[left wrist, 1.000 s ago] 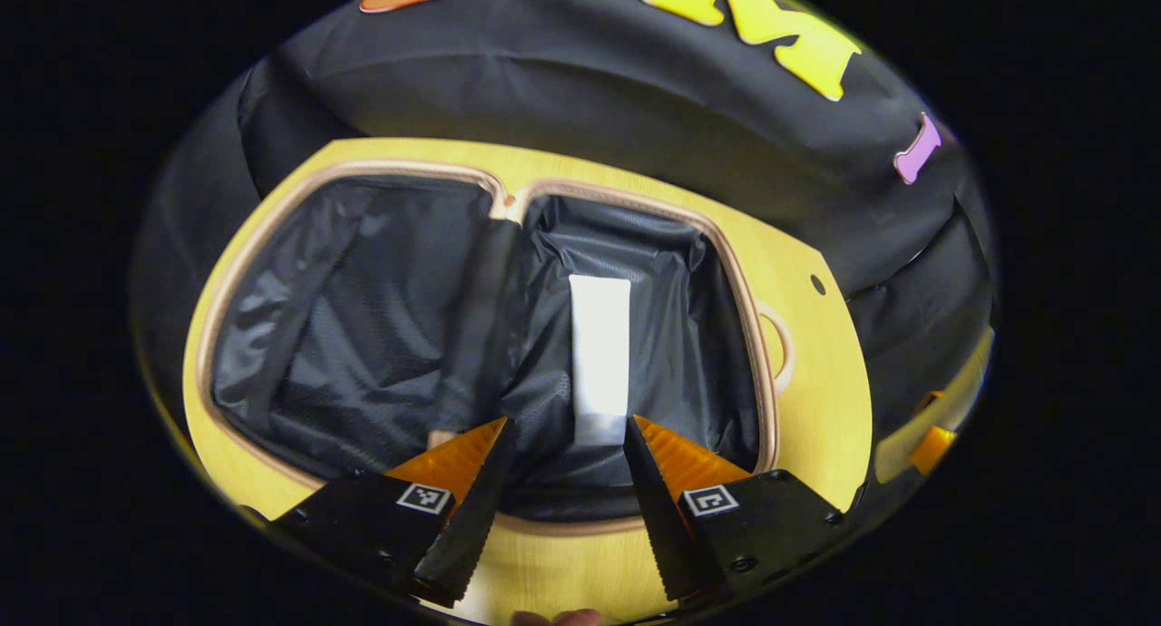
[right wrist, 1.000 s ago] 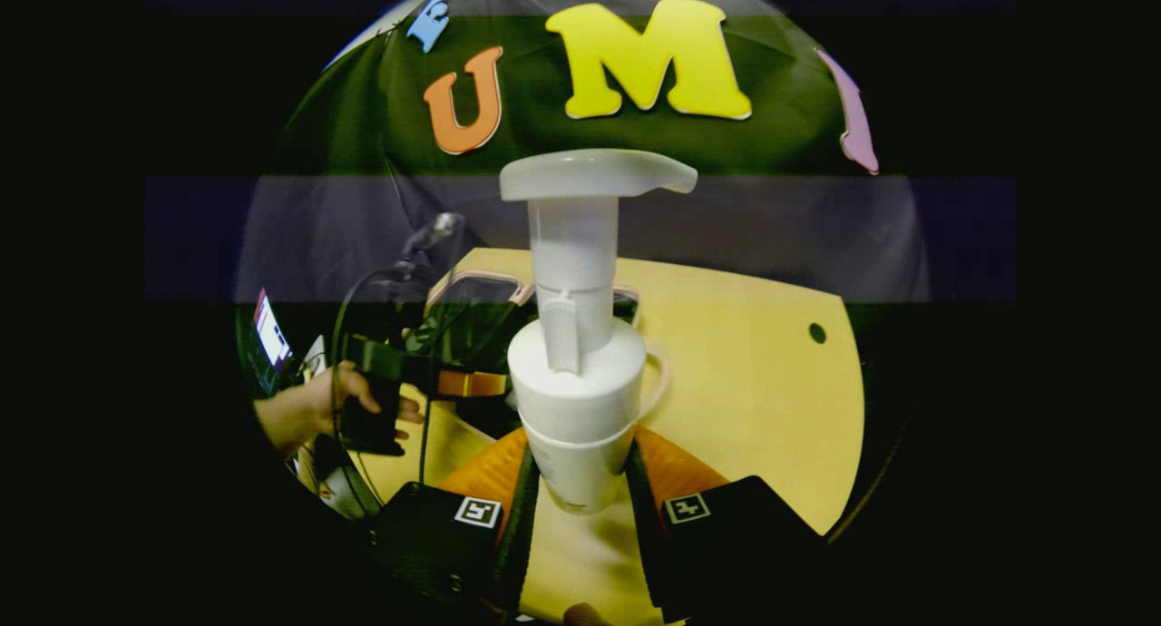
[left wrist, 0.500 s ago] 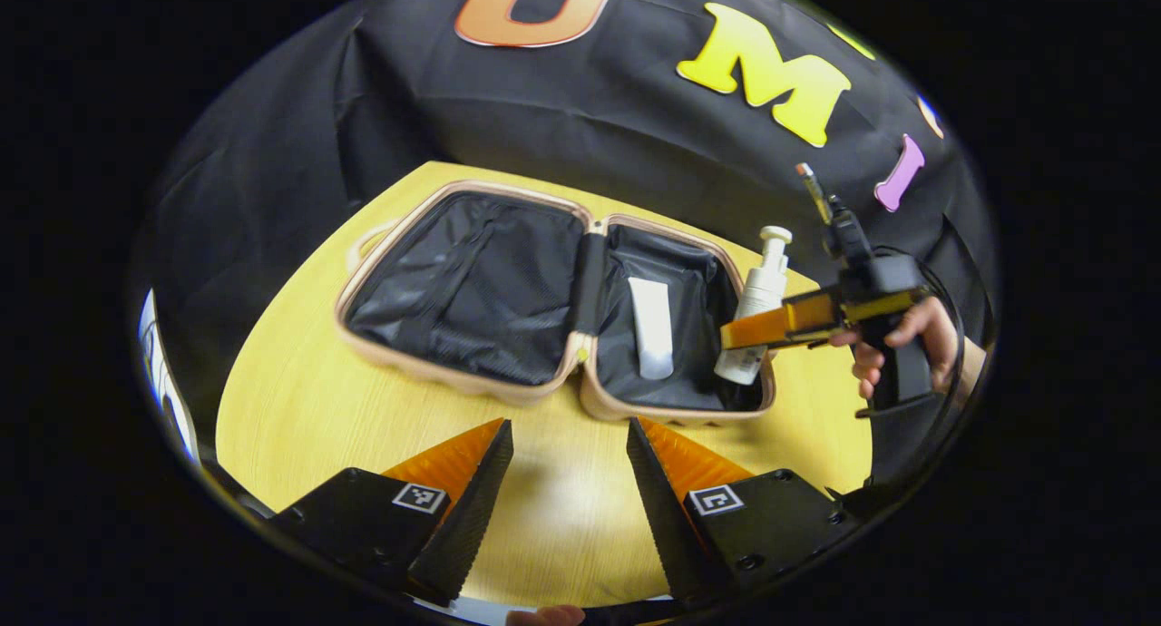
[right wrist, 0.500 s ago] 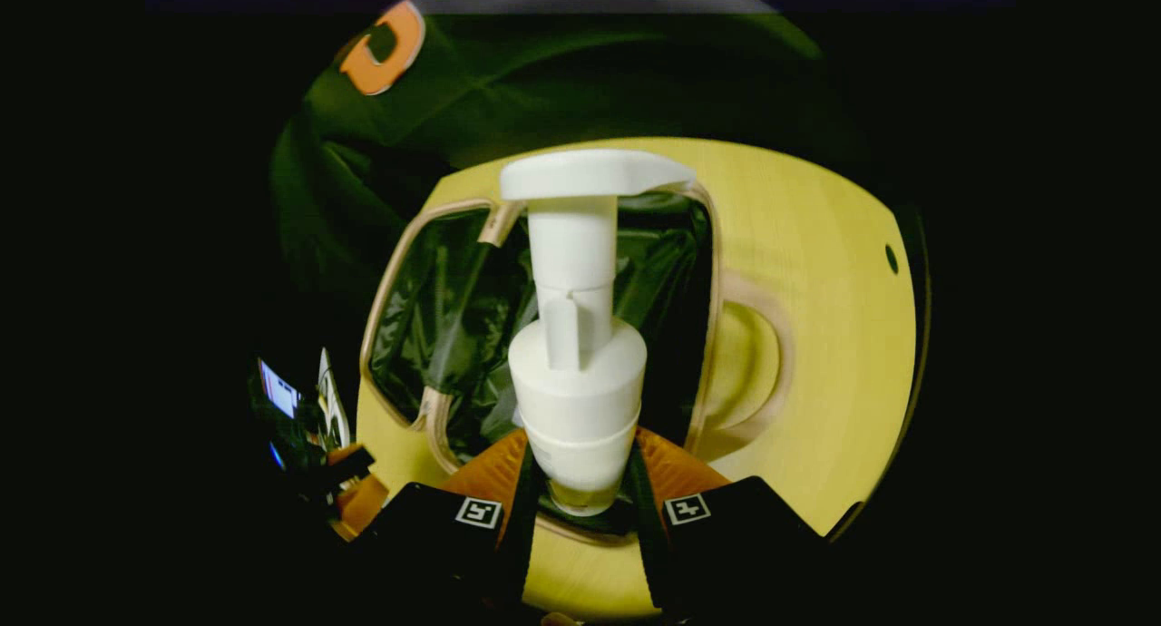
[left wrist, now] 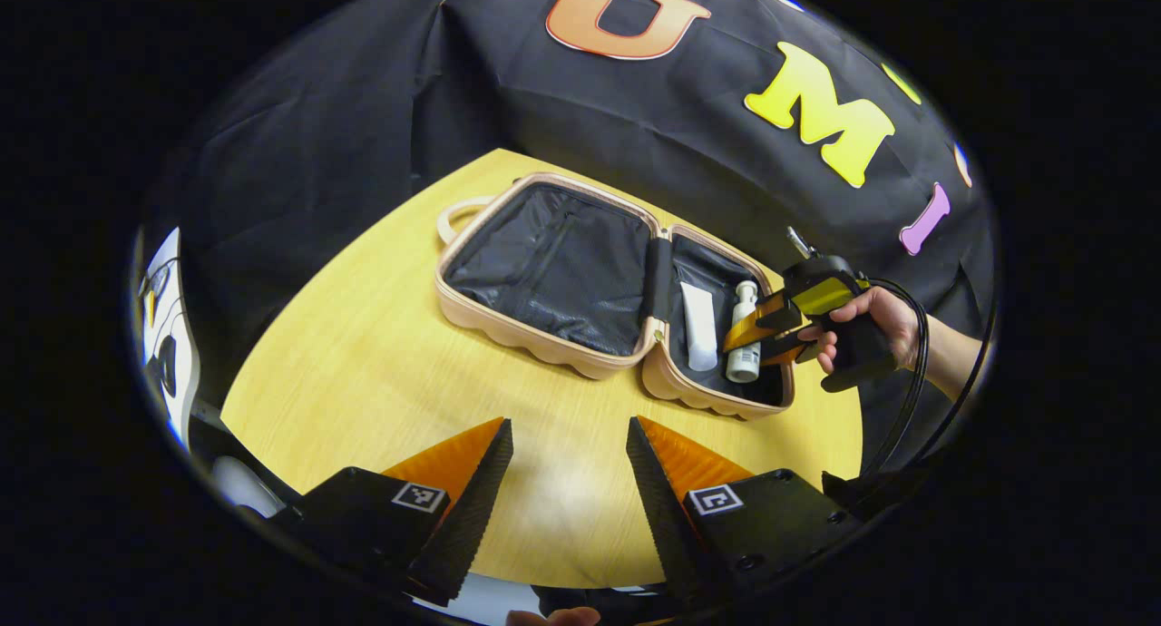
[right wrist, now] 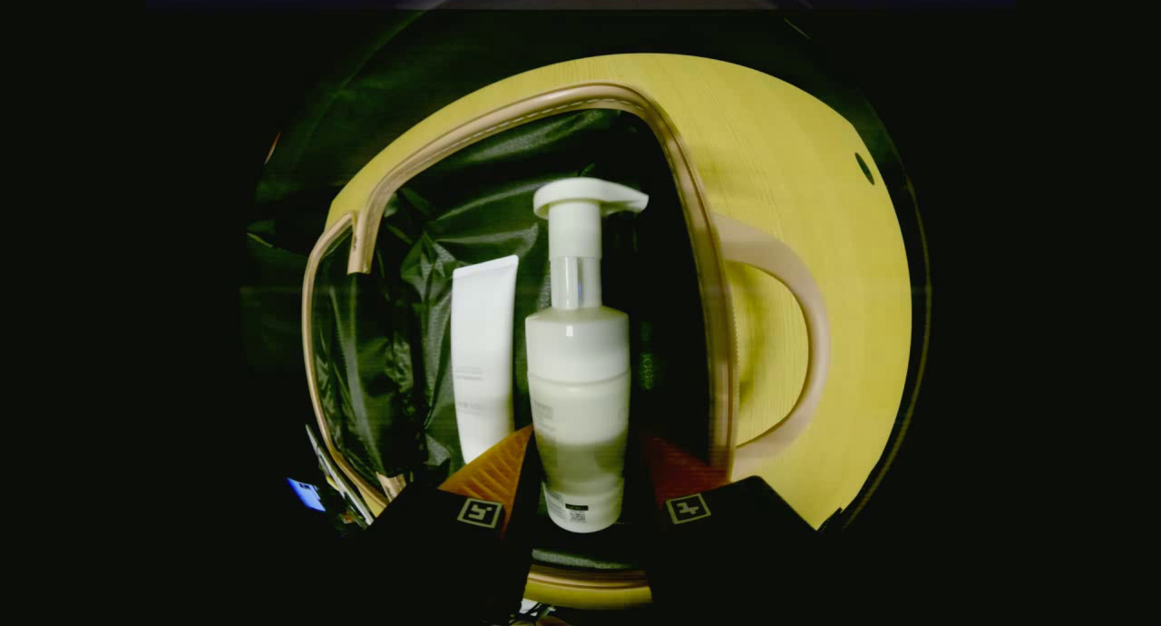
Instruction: First open the suitcase, pack the skin care products into it, and then close the suitcase.
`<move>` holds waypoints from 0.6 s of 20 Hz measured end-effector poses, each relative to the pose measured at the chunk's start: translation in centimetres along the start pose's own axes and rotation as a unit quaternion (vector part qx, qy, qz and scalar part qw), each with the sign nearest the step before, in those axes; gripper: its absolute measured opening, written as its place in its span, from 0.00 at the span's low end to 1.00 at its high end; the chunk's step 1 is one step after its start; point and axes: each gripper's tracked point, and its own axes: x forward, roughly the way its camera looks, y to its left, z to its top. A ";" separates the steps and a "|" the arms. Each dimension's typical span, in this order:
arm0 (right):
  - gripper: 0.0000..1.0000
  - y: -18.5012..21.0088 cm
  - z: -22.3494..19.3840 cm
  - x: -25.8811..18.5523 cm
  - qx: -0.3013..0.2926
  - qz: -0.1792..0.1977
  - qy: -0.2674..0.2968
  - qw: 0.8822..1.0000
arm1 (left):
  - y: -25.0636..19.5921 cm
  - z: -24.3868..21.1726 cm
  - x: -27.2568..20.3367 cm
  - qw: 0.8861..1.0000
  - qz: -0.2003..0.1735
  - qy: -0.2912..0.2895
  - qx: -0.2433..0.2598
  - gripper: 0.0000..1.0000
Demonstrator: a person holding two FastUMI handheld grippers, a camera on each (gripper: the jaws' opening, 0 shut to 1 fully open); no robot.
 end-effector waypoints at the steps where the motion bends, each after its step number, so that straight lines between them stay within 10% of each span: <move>1: 0.48 0.0 0.0 0.3 -0.003 -0.004 0.000 1.000 | 0.3 0.5 -0.2 1.000 0.002 -0.008 0.003 0.82; 12: 0.69 0.4 -1.9 -3.6 0.013 0.009 -0.045 0.999 | 3.4 6.0 -1.2 0.988 0.043 -0.104 0.110 0.88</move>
